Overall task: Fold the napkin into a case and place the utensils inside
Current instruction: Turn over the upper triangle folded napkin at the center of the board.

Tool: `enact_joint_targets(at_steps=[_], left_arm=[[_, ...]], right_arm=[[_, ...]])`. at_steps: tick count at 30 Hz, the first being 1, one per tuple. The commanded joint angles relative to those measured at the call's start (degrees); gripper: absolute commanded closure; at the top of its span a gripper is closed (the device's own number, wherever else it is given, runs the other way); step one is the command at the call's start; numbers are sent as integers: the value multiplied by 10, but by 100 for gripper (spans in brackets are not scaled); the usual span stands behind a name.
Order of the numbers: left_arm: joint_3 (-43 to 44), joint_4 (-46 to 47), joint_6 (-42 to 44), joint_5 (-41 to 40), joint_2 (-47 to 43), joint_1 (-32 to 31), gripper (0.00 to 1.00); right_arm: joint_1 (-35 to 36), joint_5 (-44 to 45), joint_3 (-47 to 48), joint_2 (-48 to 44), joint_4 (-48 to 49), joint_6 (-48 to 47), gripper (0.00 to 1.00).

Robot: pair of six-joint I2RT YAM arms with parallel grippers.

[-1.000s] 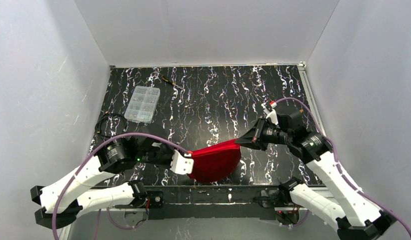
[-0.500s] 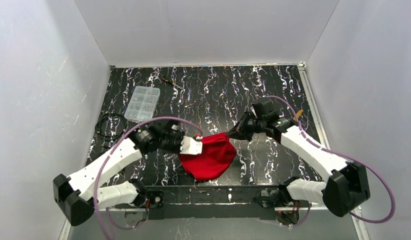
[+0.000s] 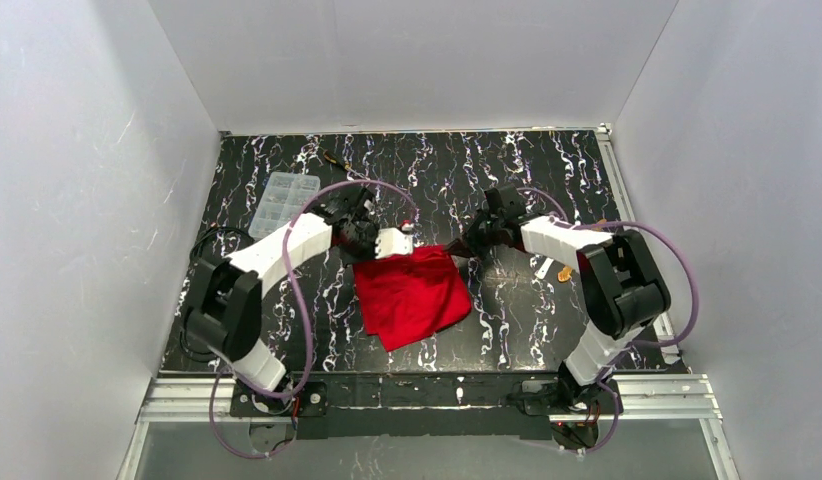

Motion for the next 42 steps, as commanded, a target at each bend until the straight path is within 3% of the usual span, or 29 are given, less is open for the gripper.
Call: enact_joint_targets(at_steps=[1, 5, 10, 12, 14, 17, 24, 29, 31, 35, 38, 42], left_arm=[[75, 27, 1, -16, 69, 28, 100], [116, 45, -19, -35, 124, 45, 92], [126, 76, -56, -55, 137, 55, 74], [112, 109, -61, -65, 125, 58, 61], [113, 119, -69, -66, 112, 62, 51], [119, 114, -90, -59, 89, 67, 49], [120, 72, -125, -32, 45, 71, 47], [78, 55, -103, 2, 26, 71, 49], [56, 30, -97, 39, 13, 64, 50], [19, 78, -105, 18, 20, 55, 57], [55, 101, -132, -24, 62, 62, 59], [114, 74, -154, -16, 106, 78, 52]], right_arm=[[-15, 10, 56, 41, 49, 5, 99], [-18, 2, 70, 92, 71, 15, 97], [-19, 16, 114, 135, 84, 22, 61], [-24, 32, 139, 145, 76, 19, 46], [-32, 48, 161, 142, 70, 10, 37], [-42, 73, 188, 124, 63, -25, 33], [-42, 81, 250, 105, 6, -219, 28], [-29, 15, 248, 111, 9, -302, 45], [-21, 3, 243, 110, 12, -324, 47], [-10, -18, 232, 123, 28, -327, 52], [-8, -17, 230, 125, 32, -323, 52], [-9, -11, 228, 116, 26, -331, 50]])
